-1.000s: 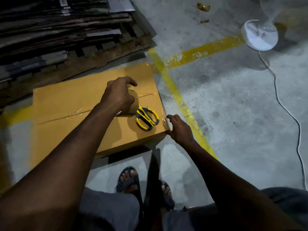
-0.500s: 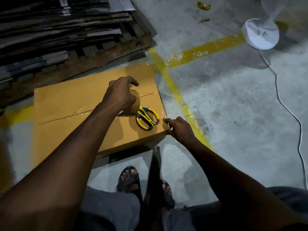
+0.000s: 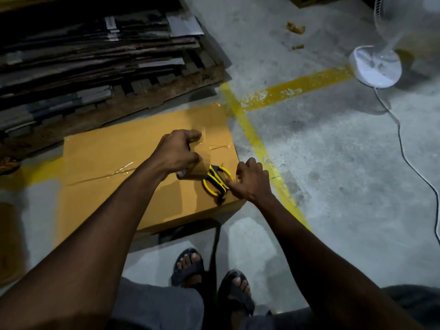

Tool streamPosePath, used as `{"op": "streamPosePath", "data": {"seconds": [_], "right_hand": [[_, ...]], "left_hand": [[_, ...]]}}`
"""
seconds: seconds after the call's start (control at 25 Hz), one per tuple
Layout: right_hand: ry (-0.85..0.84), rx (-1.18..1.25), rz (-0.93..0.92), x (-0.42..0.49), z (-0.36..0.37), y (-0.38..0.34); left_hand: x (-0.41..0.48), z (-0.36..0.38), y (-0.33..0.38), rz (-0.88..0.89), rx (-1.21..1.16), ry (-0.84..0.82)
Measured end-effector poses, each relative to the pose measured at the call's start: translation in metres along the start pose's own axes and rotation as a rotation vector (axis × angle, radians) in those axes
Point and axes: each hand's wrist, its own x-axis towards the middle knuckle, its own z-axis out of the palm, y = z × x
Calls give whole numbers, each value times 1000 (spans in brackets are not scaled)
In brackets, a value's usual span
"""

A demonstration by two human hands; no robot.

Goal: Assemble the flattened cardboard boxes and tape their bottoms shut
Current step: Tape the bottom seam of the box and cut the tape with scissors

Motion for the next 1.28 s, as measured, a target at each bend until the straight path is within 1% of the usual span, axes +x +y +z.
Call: {"op": "streamPosePath", "data": {"seconds": [0.04, 0.08, 0.16, 0.24, 0.32, 0.4, 0.48, 0.6, 0.72, 0.8, 0.96, 1.12, 1.28], "right_hand": [[21, 34, 23, 0, 2, -13], [4, 27, 18, 0, 7, -25], [-55, -56, -18, -2, 17, -45], [-78, -95, -28, -3, 19, -58], [-128, -40, 29, -1, 9, -63], [-159, 33, 122, -1, -2, -55], [-126, 94, 153, -9, -18, -34], [-77, 186, 85, -36, -51, 7], [-61, 218, 21, -54, -74, 36], [-68, 285, 11, -59, -78, 44], [-67, 398, -81, -63, -77, 61], [-84, 472, -97, -63, -79, 70], [-73, 525, -132, -60, -76, 72]], "left_hand": [[-1, -2, -2, 10, -21, 4], [-1, -4, -3, 18, -50, 5], [-2, -6, -5, 19, -141, -7], [-4, -9, -7, 21, -217, -26], [-7, -11, -8, 31, -266, -66], [-12, -12, -4, 31, -326, -139], [-17, -9, 2, 38, -341, -227], [-26, 3, 6, 62, -212, -321], [-32, 12, 6, 28, -118, -338], [-35, 14, 9, 19, -146, -354], [-35, 18, 21, 8, -267, -413], [-26, 26, 26, 3, -290, -468], [-19, 34, 29, 8, -248, -479]]}}
